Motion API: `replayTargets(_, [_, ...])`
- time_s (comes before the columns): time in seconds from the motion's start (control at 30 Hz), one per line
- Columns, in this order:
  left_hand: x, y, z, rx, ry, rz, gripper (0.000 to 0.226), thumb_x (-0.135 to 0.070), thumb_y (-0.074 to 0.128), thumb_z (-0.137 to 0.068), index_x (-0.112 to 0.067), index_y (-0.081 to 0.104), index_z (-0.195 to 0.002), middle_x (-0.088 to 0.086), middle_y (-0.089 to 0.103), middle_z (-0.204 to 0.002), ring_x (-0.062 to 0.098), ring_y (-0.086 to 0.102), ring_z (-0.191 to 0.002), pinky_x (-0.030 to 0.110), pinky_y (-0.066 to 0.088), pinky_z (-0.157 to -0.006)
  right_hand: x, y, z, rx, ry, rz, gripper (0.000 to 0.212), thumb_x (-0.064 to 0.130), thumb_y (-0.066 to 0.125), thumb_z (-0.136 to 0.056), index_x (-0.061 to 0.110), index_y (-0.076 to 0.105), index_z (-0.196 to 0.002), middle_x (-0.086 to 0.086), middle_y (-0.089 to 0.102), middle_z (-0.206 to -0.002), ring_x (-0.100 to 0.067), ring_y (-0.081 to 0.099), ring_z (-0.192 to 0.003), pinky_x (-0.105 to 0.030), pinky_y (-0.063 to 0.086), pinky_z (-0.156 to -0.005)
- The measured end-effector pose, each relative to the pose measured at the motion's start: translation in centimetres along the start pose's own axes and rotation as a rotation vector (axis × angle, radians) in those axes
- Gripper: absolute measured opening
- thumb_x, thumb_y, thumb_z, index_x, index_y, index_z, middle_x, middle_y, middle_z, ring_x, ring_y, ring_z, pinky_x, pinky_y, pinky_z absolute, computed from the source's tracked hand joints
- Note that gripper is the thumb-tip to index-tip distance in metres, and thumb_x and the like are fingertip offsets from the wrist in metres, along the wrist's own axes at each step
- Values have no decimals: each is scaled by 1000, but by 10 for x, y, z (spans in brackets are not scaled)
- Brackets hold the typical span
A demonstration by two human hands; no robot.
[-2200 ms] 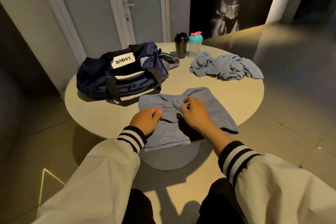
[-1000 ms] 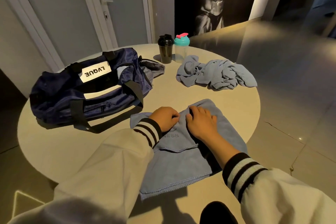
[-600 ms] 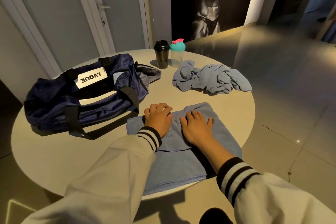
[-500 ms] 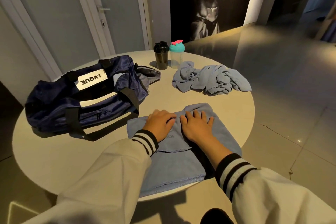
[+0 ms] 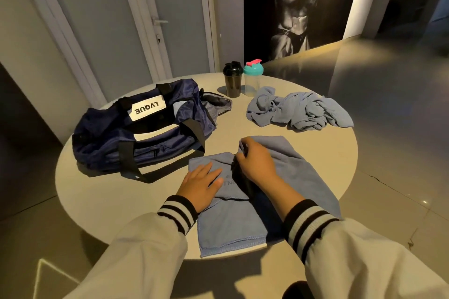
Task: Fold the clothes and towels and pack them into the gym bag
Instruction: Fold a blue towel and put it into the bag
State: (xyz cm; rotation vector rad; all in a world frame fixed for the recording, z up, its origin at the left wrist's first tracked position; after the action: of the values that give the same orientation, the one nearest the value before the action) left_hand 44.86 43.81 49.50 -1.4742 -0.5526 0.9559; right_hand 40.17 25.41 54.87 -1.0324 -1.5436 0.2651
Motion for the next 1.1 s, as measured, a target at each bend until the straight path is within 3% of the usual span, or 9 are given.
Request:
replayTargets(0.2, [9, -4, 25, -74, -28, -264, 55, -44, 15, -103, -32, 19, -157, -1, 15, -166, 25, 20, -148, 42, 18, -120, 12, 17, -12, 296, 429, -872, 61, 17, 54, -98, 18, 30, -154, -2, 54, -119, -24, 53, -110, -37, 46, -93])
replayTargets(0.27, [12, -5, 35, -77, -22, -236, 52, -38, 23, -106, -30, 17, -158, -1, 17, -165, 22, 20, -149, 42, 14, -122, 4, 13, -5, 227, 330, -627, 56, 6, 45, -102, 20, 31, -155, -6, 47, -145, -27, 47, -132, -37, 43, -105])
replayTargets(0.4, [11, -5, 43, -117, -66, 34, 50, -34, 22, -107, -38, 17, -157, -12, 19, -164, 9, 15, -151, 42, -1, -124, -13, 13, 18, 177, 63, 46, 36, 13, 47, -102, 15, 56, -137, -13, 55, -140, -33, 53, -122, -42, 44, -99])
replayTargets(0.53, [13, 0, 45, -65, -119, -52, 50, -41, 16, -107, -40, 13, -157, -13, 9, -166, 12, 5, -153, 50, -3, -123, -26, 24, 39, 431, 13, 467, 60, 57, 28, -102, 31, 25, -156, -4, 15, -166, -28, 7, -153, -61, -5, -118])
replayTargets(0.67, [19, 0, 45, -96, -203, -29, 51, -40, 21, -106, -39, 17, -157, -7, 5, -168, 20, 1, -154, 50, 2, -123, -19, 25, 45, 355, -24, 514, 64, 60, 25, -100, 33, 16, -158, -10, 0, -167, -32, -10, -153, -58, -12, -118])
replayTargets(0.77, [22, -2, 46, -242, -127, 184, 42, -32, 33, -107, -29, 43, -147, -2, 40, -156, 20, 32, -144, 41, 22, -121, -1, 34, 57, 338, -270, 461, 65, 56, 28, -96, 25, 35, -153, -12, 26, -158, -34, 21, -147, -46, 15, -120])
replayTargets(0.87, [23, -6, 52, -292, -108, 293, 32, -28, 39, -106, -23, 59, -130, 0, 61, -132, 18, 54, -120, 37, 37, -112, 2, 42, 69, 463, -222, 461, 57, 55, 25, -103, 34, 27, -156, -2, 18, -164, -25, 6, -152, -52, 1, -123])
replayTargets(0.97, [25, 0, 52, -166, -146, 137, 42, -40, 34, -105, -34, 42, -145, -7, 42, -153, 15, 35, -142, 47, 16, -123, -1, 36, 70, 552, -86, 503, 59, 57, 21, -101, 42, 10, -158, 4, -4, -168, -18, -11, -154, -55, -12, -120])
replayTargets(1.1, [22, -3, 51, -123, -145, 112, 52, -46, 38, -103, -36, 28, -153, -3, 23, -164, 22, 14, -153, 50, 9, -124, 10, 33, 70, 406, -85, 512, 57, 46, 32, -99, 33, 28, -155, -6, 14, -166, -26, 4, -153, -58, -5, -119])
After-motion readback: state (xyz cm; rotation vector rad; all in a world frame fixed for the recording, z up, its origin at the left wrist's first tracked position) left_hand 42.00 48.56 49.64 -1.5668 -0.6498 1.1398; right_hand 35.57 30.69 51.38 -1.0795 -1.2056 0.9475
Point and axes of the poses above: each hand's wrist, its own z-axis away from the middle knuckle, its own y-axis out of the palm, x = y × z, the point moved 2 cm from there along -z, towards the middle knuckle
